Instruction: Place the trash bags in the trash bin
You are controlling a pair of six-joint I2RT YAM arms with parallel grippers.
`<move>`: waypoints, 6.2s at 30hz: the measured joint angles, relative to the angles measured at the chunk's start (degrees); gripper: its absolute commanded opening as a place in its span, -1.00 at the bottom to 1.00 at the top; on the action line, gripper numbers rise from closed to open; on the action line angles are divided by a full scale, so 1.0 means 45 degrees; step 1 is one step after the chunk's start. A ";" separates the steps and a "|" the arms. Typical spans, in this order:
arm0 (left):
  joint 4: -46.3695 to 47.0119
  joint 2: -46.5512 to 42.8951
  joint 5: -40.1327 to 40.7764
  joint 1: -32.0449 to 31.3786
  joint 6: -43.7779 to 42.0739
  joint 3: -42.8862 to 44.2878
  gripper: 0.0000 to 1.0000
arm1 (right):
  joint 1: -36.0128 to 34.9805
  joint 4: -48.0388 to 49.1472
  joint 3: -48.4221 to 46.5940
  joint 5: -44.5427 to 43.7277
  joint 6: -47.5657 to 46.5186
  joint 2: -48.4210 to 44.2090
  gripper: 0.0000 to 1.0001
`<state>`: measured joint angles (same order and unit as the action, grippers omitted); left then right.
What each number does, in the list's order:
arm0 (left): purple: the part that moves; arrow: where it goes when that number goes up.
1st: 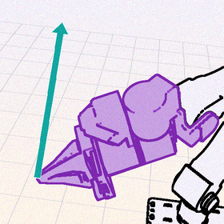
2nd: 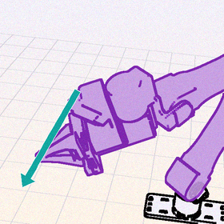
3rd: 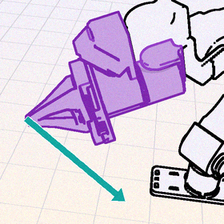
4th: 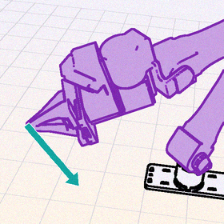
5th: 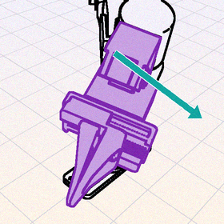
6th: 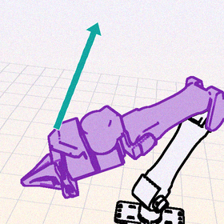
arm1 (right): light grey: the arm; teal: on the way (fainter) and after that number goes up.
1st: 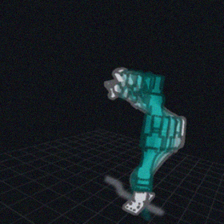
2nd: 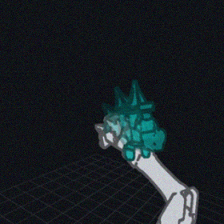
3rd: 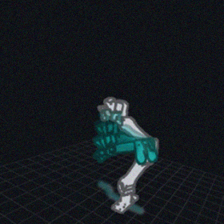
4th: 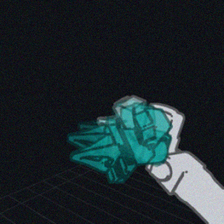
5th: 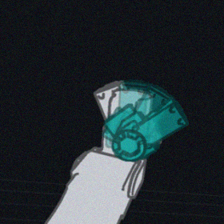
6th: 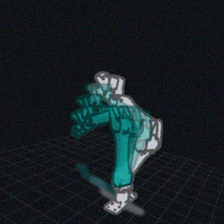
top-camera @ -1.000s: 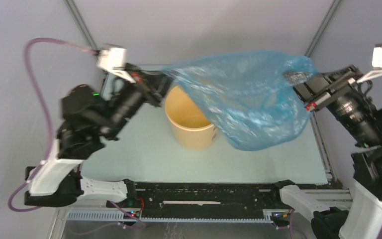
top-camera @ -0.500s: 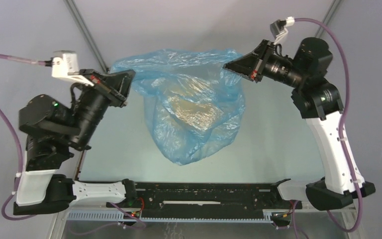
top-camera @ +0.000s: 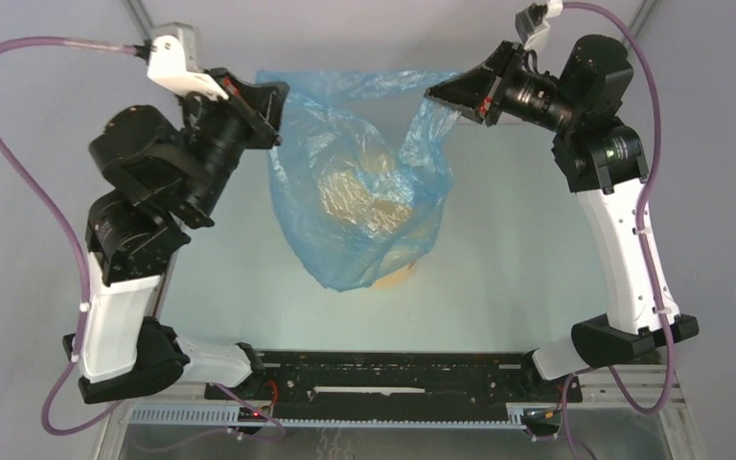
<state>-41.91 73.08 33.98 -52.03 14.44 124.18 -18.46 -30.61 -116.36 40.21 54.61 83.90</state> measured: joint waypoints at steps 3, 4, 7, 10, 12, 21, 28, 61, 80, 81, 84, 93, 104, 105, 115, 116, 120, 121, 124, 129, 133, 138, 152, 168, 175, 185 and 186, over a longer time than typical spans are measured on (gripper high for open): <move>-0.0107 0.0491 -0.0471 0.0180 -0.0034 0.1525 -0.99 | 0.0010 0.0058 -0.1175 0.0126 0.0296 0.0457 -1.00; -0.0068 0.0568 -0.0597 0.0204 -0.0092 0.1860 -0.99 | 0.0019 0.0078 -0.1603 0.0160 0.0359 0.0612 -1.00; 0.0214 0.0559 -0.0874 0.0374 -0.0228 0.2424 -0.99 | 0.0097 0.0262 -0.2433 0.0223 0.0491 0.0899 -1.00; 0.0330 0.0495 -0.1205 0.0908 -0.0199 0.2419 -1.00 | 0.0335 0.0476 -0.2589 0.0364 0.0588 0.0996 -1.00; 0.0423 0.0495 -0.1559 0.1418 -0.0087 0.2361 -1.00 | 0.0559 0.0554 -0.2589 0.0491 0.0627 0.1156 -1.00; 0.0520 0.0559 -0.3614 0.3162 0.1185 0.0160 -0.99 | 0.1205 0.0442 -0.1151 0.0525 0.0559 0.1472 -1.00; 0.0520 0.1200 -0.5518 0.3274 0.2395 -0.0782 -1.00 | 0.1549 -0.0437 -0.0690 0.0525 -0.0049 0.1025 -1.00; 0.0811 -0.2137 -0.5639 0.2793 0.5115 -0.3905 0.11 | 0.1579 0.0146 0.3662 0.2273 0.1520 -0.1525 -1.00; -0.1957 -0.2798 -0.5455 0.6557 0.5037 -0.2929 0.93 | 0.3434 -0.0364 0.4648 0.2283 0.1520 -0.1588 -1.00; -0.2341 -0.2832 -0.5085 0.6737 0.5158 -0.2856 0.93 | 0.3444 -0.0398 0.4648 0.2302 0.1491 -0.1564 -1.00; -0.3099 -0.2919 -0.4867 0.7762 0.5654 -0.2783 0.93 | 0.3434 -0.0403 0.4643 0.2356 0.1413 -0.1535 -1.00; -0.1268 -0.0699 -0.9243 0.8442 0.6863 -0.5931 0.51 | 0.2982 -0.0733 0.4245 0.2409 0.0981 -0.1651 -1.00; 0.0073 0.2992 -1.1094 0.5780 0.7470 -0.6951 0.42 | 0.2132 -0.1088 0.4323 0.1447 0.0563 -0.2123 -1.00; 0.0112 0.3191 -1.1094 0.5649 0.7470 -0.6951 0.43 | 0.1909 -0.1098 0.4328 0.1292 0.0466 -0.2123 -1.00; 0.0214 0.3468 -1.0375 0.5663 0.6989 -0.8077 0.41 | 0.0155 -0.1365 0.5333 0.0049 -0.1190 -0.1258 -1.00; 0.0165 0.3478 -1.0273 0.5688 0.6858 -0.8072 0.39 | 0.0146 -0.1481 0.5382 0.0005 -0.1321 -0.1049 -1.00; -0.0219 0.3507 -0.9544 0.5731 0.6319 -0.7951 0.34 | 0.0029 -0.1783 0.5416 -0.0209 -0.1695 -0.0340 -1.00; -0.0257 0.3507 -0.9292 0.5707 0.6188 -0.7951 0.32 | -0.0029 -0.1797 0.5416 -0.0277 -0.1787 -0.0257 -1.00; -0.0185 0.3536 -0.8553 0.5513 0.5756 -0.7951 0.30 | -0.0510 -0.1807 0.5416 -0.0782 -0.2186 0.0049 -1.00; -0.0175 0.4124 -0.7966 0.5134 0.5221 -0.7703 0.45 | -0.1608 -0.1637 0.5396 -0.1307 -0.2531 0.0797 -1.00; -0.0403 0.4129 -0.8043 0.5013 0.4784 -0.7587 0.72 | -0.1933 -0.1821 0.5192 -0.1564 -0.2744 0.1399 -1.00; -0.0534 0.3065 -0.8864 0.5047 0.4624 -0.7038 0.86 | -0.1360 -0.2016 0.5100 -0.1753 -0.2934 0.1112 -1.00; -0.1627 -0.0214 -0.8170 0.6751 0.3793 -0.5892 0.92 | -0.2205 -0.2977 0.3249 -0.3429 -0.3944 0.1025 -1.00; -0.2482 -0.2453 -0.7902 0.7067 0.4129 -0.8344 0.89 | -0.5853 -0.3468 0.1710 -1.0292 -0.5008 0.5731 -1.00; -0.2793 -0.2895 -0.7781 0.7067 0.4119 -0.8539 0.89 | -0.5746 -0.2934 0.3405 -1.1895 -0.5459 0.6057 -1.00; -0.3177 -0.2968 -0.7699 0.7067 0.4124 -0.8505 0.76 | -0.5464 -0.1088 0.4527 -1.2250 -0.6256 0.6334 -1.00; -0.3201 -0.2929 -0.7732 0.7077 0.4138 -0.8480 0.75 | -0.5445 -0.1107 0.4464 -1.2186 -0.6309 0.6368 -1.00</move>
<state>-56.31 59.90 -0.82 -20.18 33.06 86.02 -42.96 -35.59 -96.27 -14.63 26.22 112.55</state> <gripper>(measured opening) 0.894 0.006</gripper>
